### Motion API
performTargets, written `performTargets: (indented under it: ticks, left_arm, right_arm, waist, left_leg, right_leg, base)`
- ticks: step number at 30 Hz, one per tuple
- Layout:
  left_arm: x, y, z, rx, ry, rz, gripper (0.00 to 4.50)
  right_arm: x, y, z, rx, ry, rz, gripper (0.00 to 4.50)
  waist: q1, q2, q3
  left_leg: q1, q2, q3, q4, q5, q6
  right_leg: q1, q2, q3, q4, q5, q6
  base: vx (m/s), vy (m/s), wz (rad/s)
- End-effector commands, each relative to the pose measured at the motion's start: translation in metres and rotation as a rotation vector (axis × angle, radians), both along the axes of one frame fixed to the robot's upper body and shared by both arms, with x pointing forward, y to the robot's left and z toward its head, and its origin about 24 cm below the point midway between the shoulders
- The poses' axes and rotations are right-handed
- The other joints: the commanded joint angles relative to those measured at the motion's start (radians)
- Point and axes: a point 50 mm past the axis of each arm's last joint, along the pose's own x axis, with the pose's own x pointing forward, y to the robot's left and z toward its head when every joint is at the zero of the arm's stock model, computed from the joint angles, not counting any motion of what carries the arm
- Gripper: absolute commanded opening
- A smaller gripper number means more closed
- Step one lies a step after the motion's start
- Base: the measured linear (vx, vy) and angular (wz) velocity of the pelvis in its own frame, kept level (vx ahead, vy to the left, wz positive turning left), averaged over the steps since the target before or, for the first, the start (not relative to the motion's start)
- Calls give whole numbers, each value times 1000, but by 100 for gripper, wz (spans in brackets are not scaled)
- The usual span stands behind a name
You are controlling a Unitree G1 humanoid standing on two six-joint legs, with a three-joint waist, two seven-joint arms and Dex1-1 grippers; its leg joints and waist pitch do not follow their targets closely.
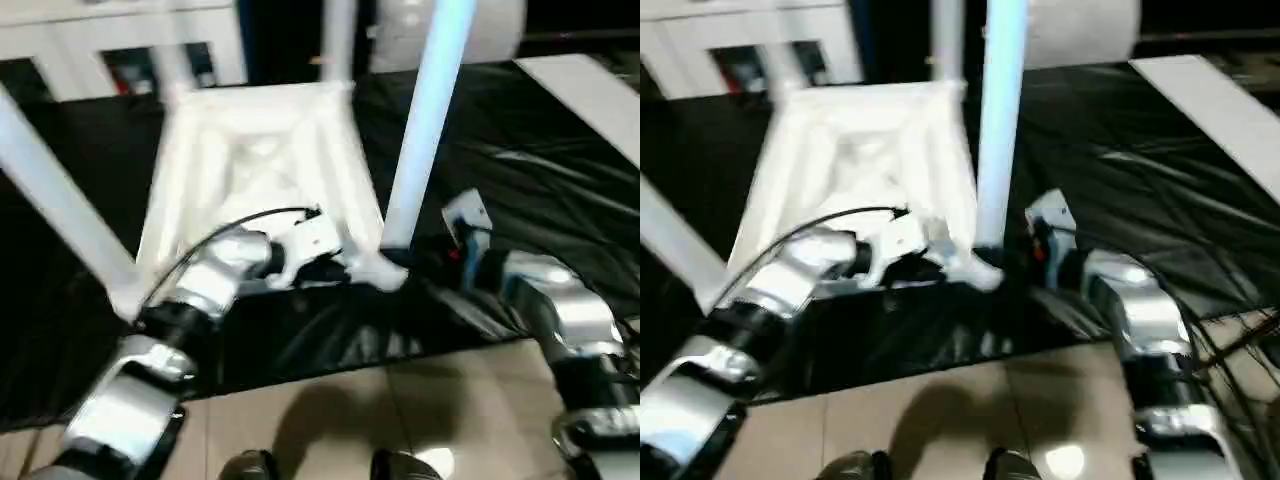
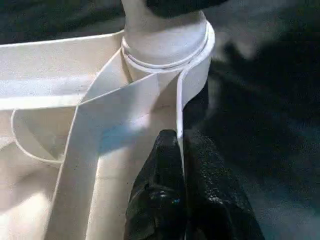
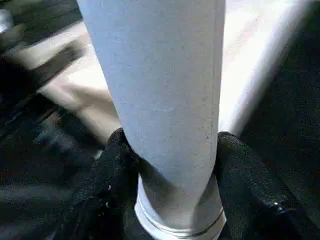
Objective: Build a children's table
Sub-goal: Rotate leg to tighten
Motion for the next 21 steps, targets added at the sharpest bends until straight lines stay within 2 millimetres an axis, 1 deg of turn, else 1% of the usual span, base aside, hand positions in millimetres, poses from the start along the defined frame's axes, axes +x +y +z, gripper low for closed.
performTargets:
  ticks: [1, 2, 3, 4, 5, 6, 7, 8, 9, 10, 11, 12, 13, 14, 15, 16, 17, 18, 19, 21]
  left_arm:
    - [-1, -35, 11, -57, -32, -16, 0]
    - [0, -38, 12, -59, -40, 12, 0]
    - [2, -42, 14, -62, -47, 33, 0]
    - [3, -44, 14, -65, -50, 44, 0]
    - [5, -49, 18, -79, -59, 84, 0]
    - [6, -51, 19, -82, -59, 102, 0]
    - [6, -51, 19, -82, -59, 103, 0]
    - [6, -52, 20, -82, -60, 111, 0]
    - [6, -52, 20, -67, -71, 114, 0]
    - [6, -52, 21, -61, -75, 115, 0]
    - [7, -51, 21, -49, -84, 119, 0]
    - [6, -49, 20, -42, -87, 113, 0]
    - [6, -49, 20, -42, -87, 113, 0]
    - [6, -44, 17, -34, -85, 112, 0]
    - [5, -43, 16, -34, -83, 112, 0]
    - [5, -40, 14, -35, -80, 111, 0]
    - [4, -39, 14, -38, -77, 107, 0]
    - [3, -39, 14, -42, -74, 102, 0]
    - [2, -38, 14, -47, -70, 95, 0]
    - [1, -34, 12, -42, -78, 65, 0]
  right_arm:
    - [3, 31, -13, -11, 70, -5, 196]
    - [7, 34, -14, -7, 84, -56, 196]
    - [12, 37, -15, -2, 90, -119, 196]
    - [13, 38, -14, -3, 88, -132, 196]
    - [17, 43, -13, -5, 80, -174, 196]
    - [18, 46, -13, -11, 76, -193, 196]
    - [18, 46, -13, -12, 76, -194, 196]
    - [18, 47, -12, -18, 73, -204, 196]
    - [18, 50, -11, -4, 56, -178, 196]
    - [17, 51, -11, 1, 50, -167, 250]
    - [15, 53, -8, 35, 30, -129, 264]
    - [12, 52, -7, 58, 21, -103, 264]
    - [12, 51, -7, 61, 19, -100, 270]
    - [7, 43, -6, 81, 12, -80, 270]
    - [6, 40, -7, 78, 14, -79, 291]
    - [3, 32, -8, 65, 18, -76, 304]
    - [1, 28, -8, 60, 13, -72, 311]
    - [0, 24, -7, 61, 5, -70, 323]
    - [-2, 20, -6, 63, -5, -67, 323]
    - [-6, 7, -3, 61, -19, -47, 355]
  waist:
    - [2, -17, -61]
    - [0, -17, -61]
    - [-1, -15, -64]
    - [-3, -15, -63]
    - [-6, -14, -65]
    - [-6, -14, -69]
    - [-5, -14, -69]
    - [-4, -15, -72]
    - [-2, -17, -73]
    - [-1, -14, -77]
    - [1, -15, -81]
    - [1, -15, -82]
    - [5, -14, -85]
    - [8, -13, -89]
    - [11, -12, -91]
    - [16, -14, -92]
    - [20, -13, -91]
    - [22, -15, -89]
    - [24, -14, -88]
    - [31, -14, -86]
  left_leg:
    - [7, 21, -17, -75, -330, 17]
    - [7, 18, -18, -74, -327, 22]
    - [10, 18, -17, -73, -319, 32]
    - [9, 18, -14, -72, -315, 37]
    - [7, 19, -15, -73, -306, 38]
    - [9, 20, -14, -73, -296, 39]
    - [9, 21, -13, -73, -288, 42]
    - [7, 23, -11, -72, -267, 50]
    - [6, 24, -11, -72, -257, 55]
    - [6, 26, -10, -70, -235, 64]
    - [5, 26, -7, -66, -205, 79]
    - [3, 26, -6, -64, -190, 88]
    - [0, 25, -5, -60, -153, 108]
    - [-1, 26, -5, -57, -113, 127]
    - [-1, 27, -5, -55, -97, 137]
    - [-3, 25, -3, -52, -80, 156]
    - [-3, 26, -2, -51, -83, 165]
    - [-4, 26, -2, -51, -94, 167]
    - [-2, 27, -1, -52, -102, 165]
    - [0, 30, -2, -55, -129, 152]
  right_leg:
    - [47, -53, 27, -93, -563, -138]
    - [48, -53, 25, -98, -583, -124]
    - [47, -52, 26, -102, -579, -118]
    - [44, -52, 28, -103, -570, -122]
    - [45, -49, 27, -99, -547, -129]
    - [46, -47, 27, -96, -507, -139]
    - [46, -47, 28, -94, -482, -147]
    - [49, -46, 31, -87, -424, -166]
    - [50, -46, 32, -84, -395, -177]
    - [53, -46, 33, -77, -332, -200]
    - [56, -46, 34, -70, -262, -222]
    - [58, -47, 34, -67, -236, -232]
    - [62, -48, 34, -60, -178, -248]
    - [65, -47, 34, -53, -120, -263]
    - [66, -46, 34, -50, -93, -271]
    - [67, -45, 34, -46, -54, -282]
    - [66, -46, 33, -47, -57, -288]
    - [67, -46, 32, -49, -80, -285]
    - [65, -46, 32, -51, -97, -284]
    - [63, -47, 33, -58, -154, -271]
  base:
    - [0, 0, 0]
    - [0, 0, 0]
    - [0, 0, 0]
    - [0, 0, 0]
    - [0, 0, 0]
    - [0, 0, 0]
    - [0, 0, 0]
    - [0, 0, 0]
    - [0, 0, 0]
    - [0, 0, 0]
    - [0, 0, 0]
    - [0, 0, 0]
    - [0, 0, 0]
    - [0, 0, 0]
    - [0, 0, 0]
    - [0, 0, 0]
    - [0, 0, 0]
    - [0, 0, 0]
    - [0, 0, 0]
    - [0, 0, 0]
